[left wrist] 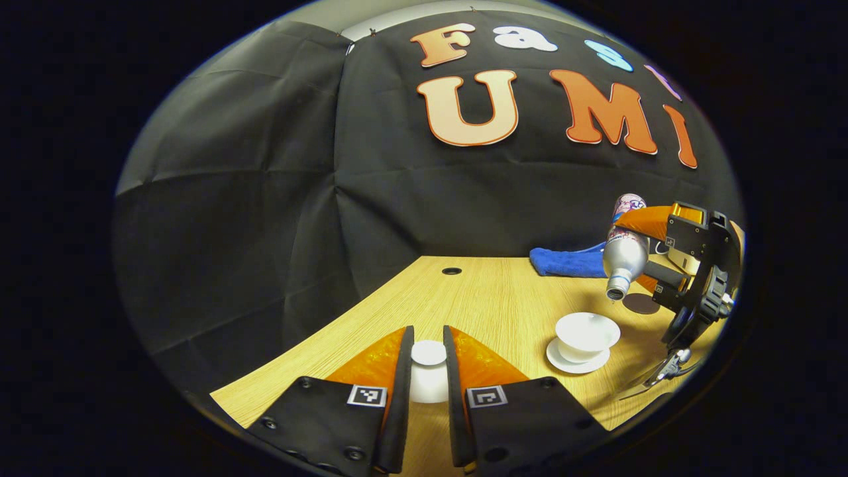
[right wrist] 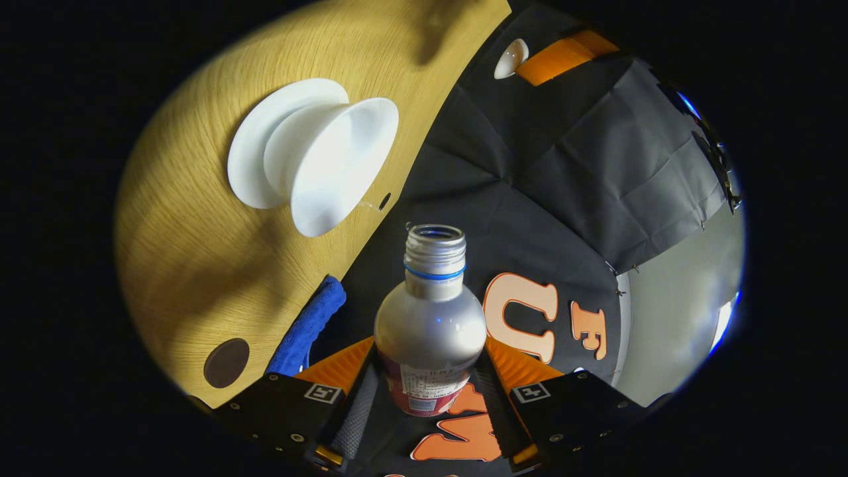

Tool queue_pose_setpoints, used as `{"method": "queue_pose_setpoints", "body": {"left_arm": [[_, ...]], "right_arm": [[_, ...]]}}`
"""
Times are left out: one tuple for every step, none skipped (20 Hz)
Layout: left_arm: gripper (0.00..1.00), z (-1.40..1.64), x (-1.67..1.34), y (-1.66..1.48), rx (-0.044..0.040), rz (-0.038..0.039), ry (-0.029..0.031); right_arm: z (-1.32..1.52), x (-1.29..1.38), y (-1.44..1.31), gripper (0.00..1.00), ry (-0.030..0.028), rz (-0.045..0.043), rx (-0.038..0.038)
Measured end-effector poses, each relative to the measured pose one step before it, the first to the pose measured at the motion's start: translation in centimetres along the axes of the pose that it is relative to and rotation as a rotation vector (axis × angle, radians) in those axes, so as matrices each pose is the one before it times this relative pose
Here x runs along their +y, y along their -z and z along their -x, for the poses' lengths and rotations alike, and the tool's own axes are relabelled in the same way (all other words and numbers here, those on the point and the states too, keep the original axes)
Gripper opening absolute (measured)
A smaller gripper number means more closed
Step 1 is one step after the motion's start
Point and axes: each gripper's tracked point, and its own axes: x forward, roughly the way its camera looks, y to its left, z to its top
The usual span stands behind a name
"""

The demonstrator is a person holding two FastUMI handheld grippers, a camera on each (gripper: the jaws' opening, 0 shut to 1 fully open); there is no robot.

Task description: Open the teacup lid with one hand, grasp the water bottle and pour water into the teacup with the other hand; after pouring, place the water bottle on the coaster and then close the teacup lid.

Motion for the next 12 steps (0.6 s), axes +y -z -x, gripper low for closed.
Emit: {"method": "queue_pose_setpoints", "body": {"left_arm": [[0.3,-0.04,-0.099,-0.075,-0.0018,-0.00238,0.00379],[0.3,0.045,-0.048,-0.067,-0.00357,-0.0013,0.00192],[0.27,0.01,-0.149,-0.159,-0.00472,-0.00034,0.00429],[0.3,-0.093,-0.193,-0.209,-0.00552,0.00001,0.00419],[0.3,0.008,-0.3,-0.327,-0.00116,-0.00052,0.00413],[0.3,-0.152,-0.412,-0.279,-0.00246,0.00074,0.00245],[0.3,-0.073,-0.285,-0.183,-0.00173,-0.00032,0.00049],[0.3,-0.022,-0.019,0.047,-0.0027,-0.0005,0.00135],[0.3,0.037,-0.109,-0.116,-0.00398,-0.00081,0.00054],[0.3,0.083,-0.026,-0.087,-0.00414,-0.00091,0.0027],[0.3,0.013,-0.132,-0.201,-0.0052,-0.00171,0.00148],[0.3,0.007,-0.344,-0.421,-0.0051,-0.00204,0.00296]], "right_arm": [[0.041,0.021,-0.05,0.78,-0.00134,-0.00713,0.00124],[0.075,0.058,-0.018,0.78,-0.00136,-0.01027,0.00284],[0.129,0.107,-0.014,0.78,-0.00503,-0.01691,0.00128],[0.153,0.284,0.017,0.78,-0.00746,-0.02379,0.00291],[0.244,0.066,-0.027,0.78,-0.00811,-0.02544,0.00072],[0.069,0.028,-0.111,0.76,-0.00372,-0.02664,-0.00012],[-0.097,0.05,0.011,0.79,-0.0085,-0.032,0.00036],[0.065,0.284,0.028,0.78,-0.01729,-0.04358,0.00084],[-0.074,0.423,0.153,0.79,-0.0203,-0.04442,0.00257],[0.087,0.071,0.113,0.79,-0.00859,-0.03245,0.003],[0.162,-0.311,0.191,0.79,0.00101,-0.02543,0.00549],[0.142,-0.113,0.21,0.79,-0.00318,-0.02944,0.00558]]}}
